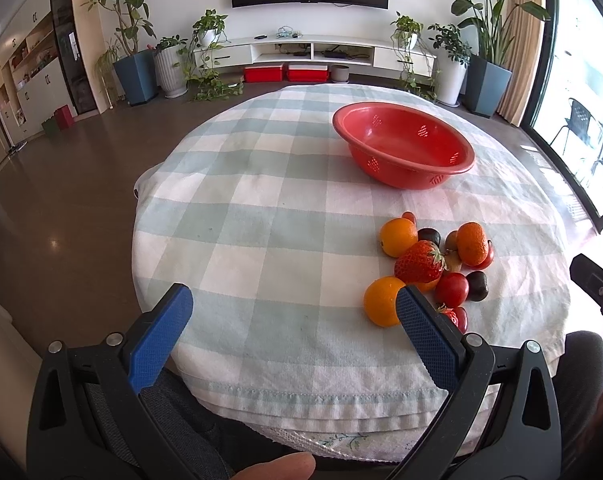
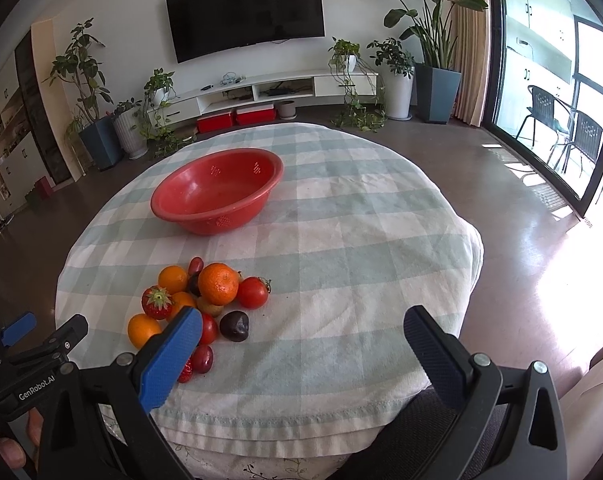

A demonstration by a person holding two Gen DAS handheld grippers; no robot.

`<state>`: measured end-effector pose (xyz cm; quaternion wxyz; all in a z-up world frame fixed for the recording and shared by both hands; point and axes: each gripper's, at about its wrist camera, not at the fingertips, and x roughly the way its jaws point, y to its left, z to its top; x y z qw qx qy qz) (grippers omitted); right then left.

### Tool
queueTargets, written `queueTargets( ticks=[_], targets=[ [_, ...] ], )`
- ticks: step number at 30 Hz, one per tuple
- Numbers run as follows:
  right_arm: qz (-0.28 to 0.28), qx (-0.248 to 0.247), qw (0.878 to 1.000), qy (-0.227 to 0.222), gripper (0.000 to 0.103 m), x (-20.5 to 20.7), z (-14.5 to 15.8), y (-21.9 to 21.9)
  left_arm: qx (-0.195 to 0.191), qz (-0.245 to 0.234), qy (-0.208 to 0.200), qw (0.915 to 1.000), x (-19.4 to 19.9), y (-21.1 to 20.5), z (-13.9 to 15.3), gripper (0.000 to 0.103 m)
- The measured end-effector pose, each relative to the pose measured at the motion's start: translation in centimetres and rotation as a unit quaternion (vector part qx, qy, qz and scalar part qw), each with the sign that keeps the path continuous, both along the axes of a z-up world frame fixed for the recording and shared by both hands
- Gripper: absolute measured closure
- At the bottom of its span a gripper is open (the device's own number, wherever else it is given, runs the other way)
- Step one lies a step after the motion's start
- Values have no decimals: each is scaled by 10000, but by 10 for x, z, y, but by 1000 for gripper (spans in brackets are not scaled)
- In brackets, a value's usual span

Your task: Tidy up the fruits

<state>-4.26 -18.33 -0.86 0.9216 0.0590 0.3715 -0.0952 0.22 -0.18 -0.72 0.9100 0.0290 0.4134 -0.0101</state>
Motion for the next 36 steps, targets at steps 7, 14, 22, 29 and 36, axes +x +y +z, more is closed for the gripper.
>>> queueTargets(
  ticks=[7, 14, 22, 29, 36],
  targets=[
    [-6, 8, 10000, -12, 0, 0, 0, -2, -76, -38, -4, 10000, -1, 0, -2, 0],
    [-6, 19, 10000, -27, 0, 0, 0, -2, -648, -725, 416, 9944, 4, -2, -4, 0],
    [-126, 72, 9998, -106, 0, -2, -2, -8, -623, -935, 276, 9933, 3, -5, 2, 0],
    [-112, -11, 9997, -203, 0, -3, 0, -9, -426, -708, 410, 9957, 6, 8, -4, 0],
    [-5, 54, 9999, -93, 5, 1, -5, -12, -266, -1282, 367, 9907, 10, 1, -11, 0]
  ],
)
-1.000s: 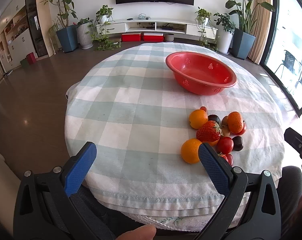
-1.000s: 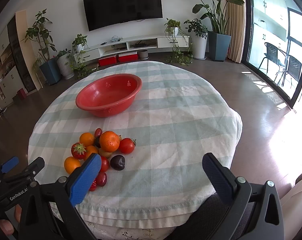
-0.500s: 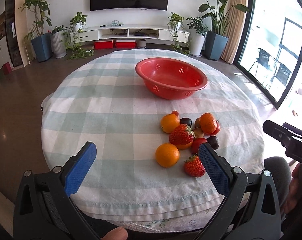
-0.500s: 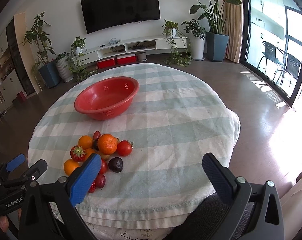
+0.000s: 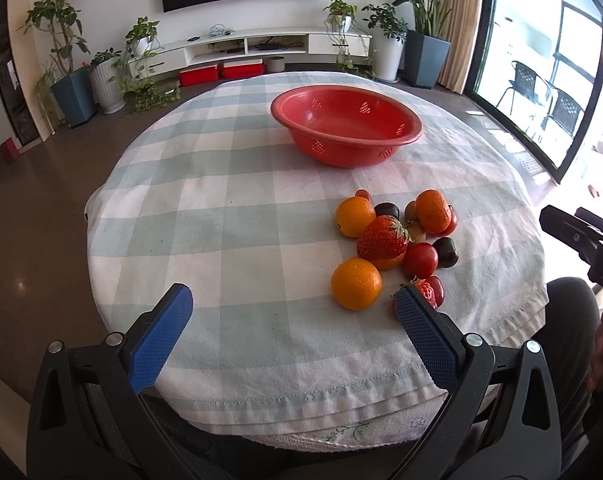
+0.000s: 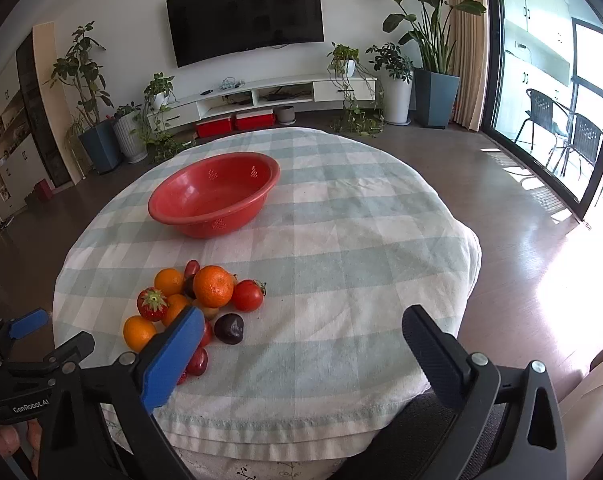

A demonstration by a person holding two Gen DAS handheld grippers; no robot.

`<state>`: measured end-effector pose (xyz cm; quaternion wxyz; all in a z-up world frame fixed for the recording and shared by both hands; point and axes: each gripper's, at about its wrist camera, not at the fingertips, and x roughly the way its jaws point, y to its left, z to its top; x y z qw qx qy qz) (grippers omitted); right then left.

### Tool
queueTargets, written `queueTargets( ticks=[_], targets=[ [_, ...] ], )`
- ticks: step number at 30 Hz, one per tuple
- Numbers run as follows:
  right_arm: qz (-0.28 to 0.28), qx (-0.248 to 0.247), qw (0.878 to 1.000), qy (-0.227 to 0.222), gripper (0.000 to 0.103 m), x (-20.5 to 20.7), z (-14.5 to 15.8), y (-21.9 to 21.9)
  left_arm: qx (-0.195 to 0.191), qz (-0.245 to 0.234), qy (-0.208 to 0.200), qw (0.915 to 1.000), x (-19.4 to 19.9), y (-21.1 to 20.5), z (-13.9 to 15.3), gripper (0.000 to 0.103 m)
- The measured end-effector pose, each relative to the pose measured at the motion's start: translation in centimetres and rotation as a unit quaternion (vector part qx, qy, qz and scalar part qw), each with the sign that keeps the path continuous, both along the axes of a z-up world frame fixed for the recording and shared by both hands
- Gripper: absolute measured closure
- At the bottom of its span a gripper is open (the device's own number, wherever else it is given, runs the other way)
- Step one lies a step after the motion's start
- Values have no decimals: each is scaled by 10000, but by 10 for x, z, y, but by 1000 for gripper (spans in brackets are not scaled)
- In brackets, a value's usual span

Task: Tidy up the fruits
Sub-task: 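Lower the left tool and grasp the orange nearest its fingers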

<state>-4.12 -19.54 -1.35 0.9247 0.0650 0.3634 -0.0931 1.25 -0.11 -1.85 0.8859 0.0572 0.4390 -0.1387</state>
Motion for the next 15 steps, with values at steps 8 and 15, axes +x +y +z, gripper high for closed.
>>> queueTargets(
  ticks=[8, 15],
  targets=[
    [289, 343, 9981, 425, 21, 14, -17, -4, 207, -649, 452, 9967, 22, -21, -22, 40],
    [448, 466, 9962, 576, 22, 27, -29, -4, -54, -1101, 836, 9904, 41, -36, -39, 50]
  ],
)
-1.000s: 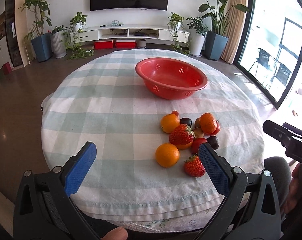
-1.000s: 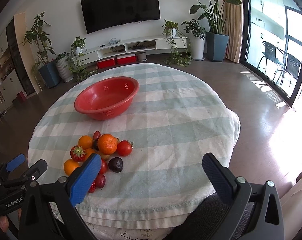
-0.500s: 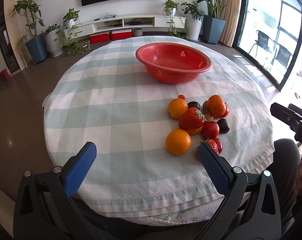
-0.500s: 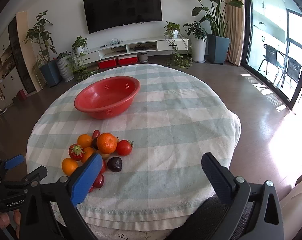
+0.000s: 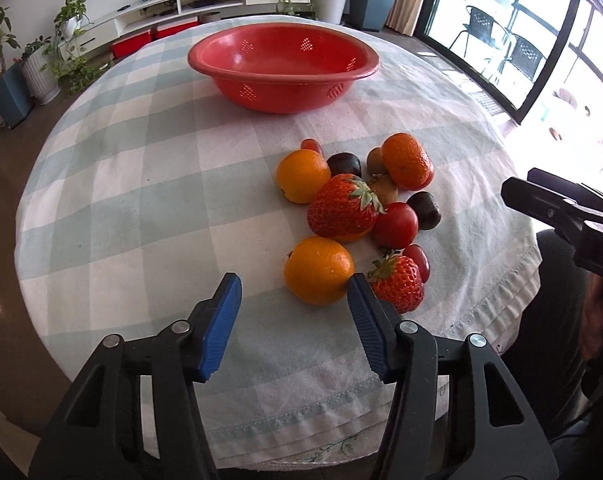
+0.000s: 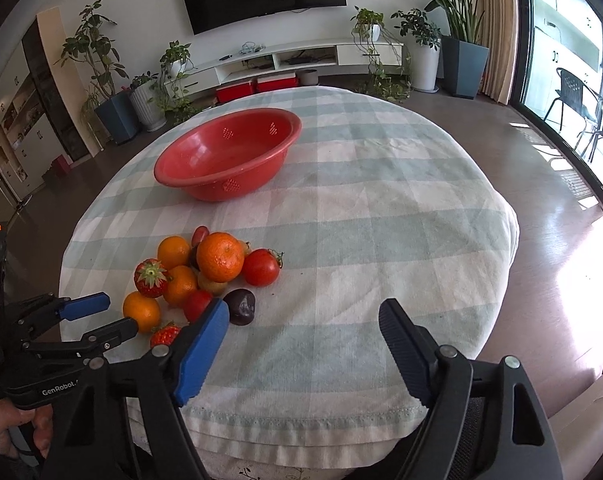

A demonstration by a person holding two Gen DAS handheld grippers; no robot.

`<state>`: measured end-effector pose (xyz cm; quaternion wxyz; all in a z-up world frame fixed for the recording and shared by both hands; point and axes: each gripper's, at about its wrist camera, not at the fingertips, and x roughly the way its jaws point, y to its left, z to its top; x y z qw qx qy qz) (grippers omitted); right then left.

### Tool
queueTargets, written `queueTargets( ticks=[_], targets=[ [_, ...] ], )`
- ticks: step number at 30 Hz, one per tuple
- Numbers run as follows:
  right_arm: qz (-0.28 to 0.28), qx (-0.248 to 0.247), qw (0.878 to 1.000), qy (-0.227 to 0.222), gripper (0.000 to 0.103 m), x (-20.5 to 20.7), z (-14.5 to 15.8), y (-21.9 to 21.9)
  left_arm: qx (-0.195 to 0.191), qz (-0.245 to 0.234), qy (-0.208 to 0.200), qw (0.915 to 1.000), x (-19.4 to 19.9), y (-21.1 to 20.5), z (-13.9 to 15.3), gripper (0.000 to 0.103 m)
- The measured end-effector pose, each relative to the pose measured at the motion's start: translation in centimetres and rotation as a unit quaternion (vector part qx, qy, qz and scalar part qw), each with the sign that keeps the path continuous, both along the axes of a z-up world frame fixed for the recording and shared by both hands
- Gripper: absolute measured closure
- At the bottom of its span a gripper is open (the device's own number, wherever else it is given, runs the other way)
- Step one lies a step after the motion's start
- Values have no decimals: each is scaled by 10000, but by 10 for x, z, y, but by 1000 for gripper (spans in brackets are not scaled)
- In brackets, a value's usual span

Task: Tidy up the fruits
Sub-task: 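Lower the left tool and grasp the orange nearest its fingers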

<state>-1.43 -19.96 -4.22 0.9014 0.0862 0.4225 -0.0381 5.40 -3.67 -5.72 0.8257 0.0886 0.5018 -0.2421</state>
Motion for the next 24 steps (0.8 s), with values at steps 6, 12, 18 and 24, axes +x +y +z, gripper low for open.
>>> queueTargets(
  ticks=[6, 12, 18, 24],
  targets=[
    [51, 93, 9999, 124, 22, 8, -8, -4, 125, -220, 147, 9996, 10, -14, -9, 50],
    [90, 150, 9997, 168, 23, 11, -12, -6, -87, -249, 388, 9989, 20, -14, -17, 67],
    [180, 184, 9995, 181, 23, 11, -12, -4, -114, -279, 455, 9985, 24, -16, -19, 67],
    [375, 165, 9989, 205, 26, 10, -12, 6, -244, -224, 436, 9985, 25, -14, -19, 67]
  ],
)
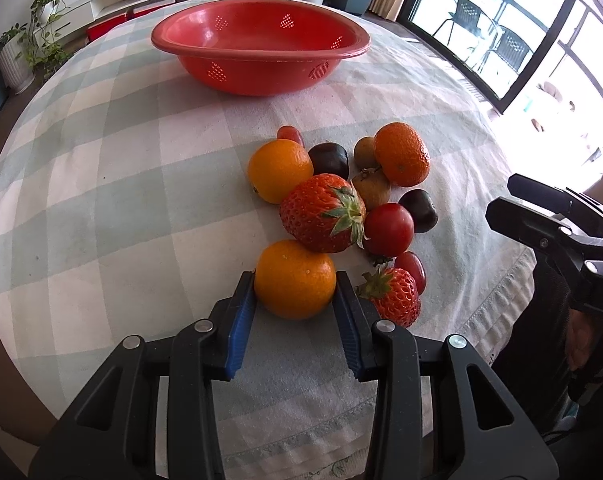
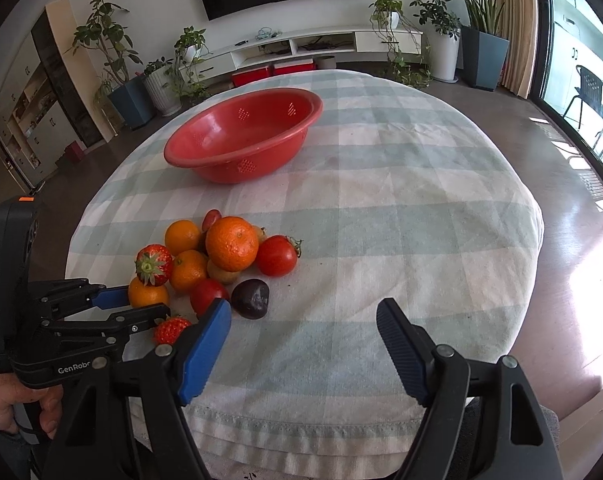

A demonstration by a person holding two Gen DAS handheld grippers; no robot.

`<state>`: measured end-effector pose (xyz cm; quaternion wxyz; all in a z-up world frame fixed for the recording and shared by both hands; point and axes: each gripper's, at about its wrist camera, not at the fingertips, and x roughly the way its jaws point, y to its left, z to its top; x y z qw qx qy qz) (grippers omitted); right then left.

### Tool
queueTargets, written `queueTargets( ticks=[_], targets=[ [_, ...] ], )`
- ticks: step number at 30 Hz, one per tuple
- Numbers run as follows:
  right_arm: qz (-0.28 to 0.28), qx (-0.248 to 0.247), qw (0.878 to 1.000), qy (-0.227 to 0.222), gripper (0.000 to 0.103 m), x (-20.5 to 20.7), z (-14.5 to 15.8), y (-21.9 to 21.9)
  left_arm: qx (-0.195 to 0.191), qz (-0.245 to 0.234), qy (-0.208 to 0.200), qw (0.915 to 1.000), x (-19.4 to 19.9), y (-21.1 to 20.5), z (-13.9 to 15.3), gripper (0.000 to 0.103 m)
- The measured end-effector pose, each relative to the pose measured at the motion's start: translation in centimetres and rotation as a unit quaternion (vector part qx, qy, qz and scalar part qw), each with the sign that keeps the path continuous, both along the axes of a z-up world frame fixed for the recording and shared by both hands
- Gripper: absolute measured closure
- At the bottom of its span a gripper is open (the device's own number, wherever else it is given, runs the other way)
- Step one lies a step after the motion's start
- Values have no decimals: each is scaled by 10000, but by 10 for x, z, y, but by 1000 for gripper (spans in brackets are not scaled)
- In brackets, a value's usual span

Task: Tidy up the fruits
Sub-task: 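Lower the left tool and grasp the orange nearest its fingers, then grasp a strawberry with the right tool while the left tool holds the orange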

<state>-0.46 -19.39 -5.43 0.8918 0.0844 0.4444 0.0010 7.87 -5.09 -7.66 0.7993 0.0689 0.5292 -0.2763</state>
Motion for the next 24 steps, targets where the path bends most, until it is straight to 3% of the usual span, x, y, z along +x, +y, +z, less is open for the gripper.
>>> queueTargets(
  ticks=[12, 24],
  targets=[
    [1084, -95, 9940, 50, 36, -4, -8, 64, -281, 416, -22, 9987, -10, 42, 6, 67],
    [1369, -445, 9892, 273, 50, 4, -24, 91, -572, 615, -83, 9964, -18, 66, 0, 67]
  ],
)
